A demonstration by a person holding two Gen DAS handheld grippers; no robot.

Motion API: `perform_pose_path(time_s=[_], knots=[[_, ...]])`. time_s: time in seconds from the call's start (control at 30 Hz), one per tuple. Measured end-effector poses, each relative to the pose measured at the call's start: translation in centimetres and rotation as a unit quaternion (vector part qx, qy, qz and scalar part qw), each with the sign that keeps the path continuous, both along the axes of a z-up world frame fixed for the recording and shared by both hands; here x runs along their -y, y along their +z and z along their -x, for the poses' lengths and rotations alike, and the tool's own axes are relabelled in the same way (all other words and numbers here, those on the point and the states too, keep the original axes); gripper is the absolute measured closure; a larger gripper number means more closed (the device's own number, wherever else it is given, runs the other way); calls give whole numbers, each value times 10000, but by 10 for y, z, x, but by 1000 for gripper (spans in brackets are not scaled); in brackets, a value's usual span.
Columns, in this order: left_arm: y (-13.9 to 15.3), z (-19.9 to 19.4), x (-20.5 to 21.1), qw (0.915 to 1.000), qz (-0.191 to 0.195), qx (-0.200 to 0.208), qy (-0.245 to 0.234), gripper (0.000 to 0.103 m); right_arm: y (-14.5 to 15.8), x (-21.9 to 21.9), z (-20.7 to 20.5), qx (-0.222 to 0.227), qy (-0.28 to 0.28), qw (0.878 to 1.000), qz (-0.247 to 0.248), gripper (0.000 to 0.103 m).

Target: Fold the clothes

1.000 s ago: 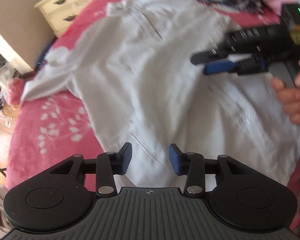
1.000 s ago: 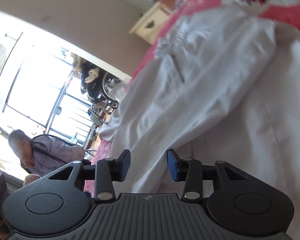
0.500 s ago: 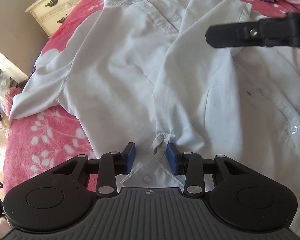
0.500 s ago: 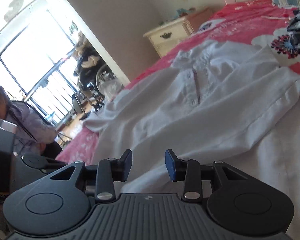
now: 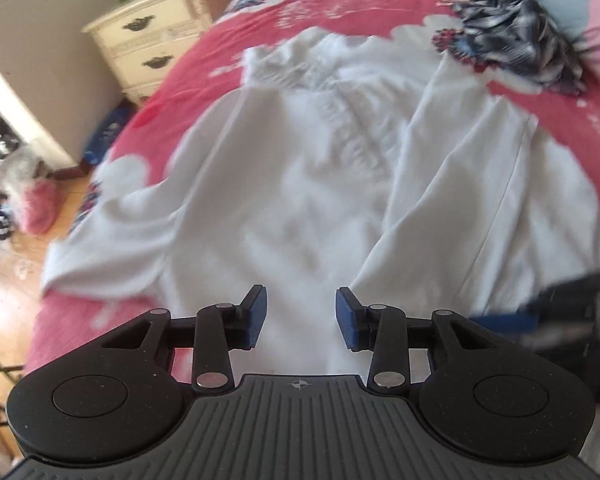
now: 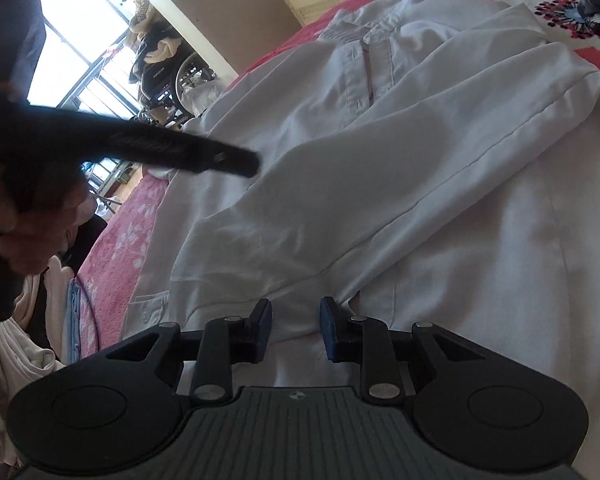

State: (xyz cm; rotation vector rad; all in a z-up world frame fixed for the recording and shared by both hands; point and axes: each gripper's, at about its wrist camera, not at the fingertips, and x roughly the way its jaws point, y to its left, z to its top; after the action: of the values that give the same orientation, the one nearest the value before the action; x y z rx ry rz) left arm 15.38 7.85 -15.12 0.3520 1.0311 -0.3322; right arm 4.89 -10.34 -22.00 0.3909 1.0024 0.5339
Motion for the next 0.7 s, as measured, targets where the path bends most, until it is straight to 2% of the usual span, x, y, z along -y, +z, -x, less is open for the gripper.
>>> perform_pose_path(time_s=[0.07, 0.17, 0.27, 0.37, 0.57, 0.6, 0.63, 0.7], knots=[[-15, -26, 16, 9995, 170, -260, 28, 65, -1, 0, 0, -2, 13, 10000, -12, 76], [-36, -62, 33, 9963, 475, -697, 165, 72, -3, -1, 1, 49, 79, 10000, 19, 76], [-42, -77, 35, 9893, 871, -1086, 446, 74, -7, 1, 0, 29, 91, 9999, -59, 76], [-46, -83, 38, 9827, 1092, -1418, 480, 74, -10, 5, -2, -32, 78, 9998, -194, 76], [-43, -74, 52, 9866, 850, -1387, 82, 74, -9, 7, -3, -80, 48, 9995, -292, 76], [-44, -72, 55, 9878, 774, -1350, 22, 79, -8, 6, -3, -72, 51, 9996, -279, 76], [-46, -69, 59, 9902, 628, -1251, -19, 91, -6, 5, -3, -65, 52, 9996, -267, 76], [-46, -64, 65, 9942, 372, -1005, -80, 101, -5, 3, -4, -68, 48, 9996, -257, 76]])
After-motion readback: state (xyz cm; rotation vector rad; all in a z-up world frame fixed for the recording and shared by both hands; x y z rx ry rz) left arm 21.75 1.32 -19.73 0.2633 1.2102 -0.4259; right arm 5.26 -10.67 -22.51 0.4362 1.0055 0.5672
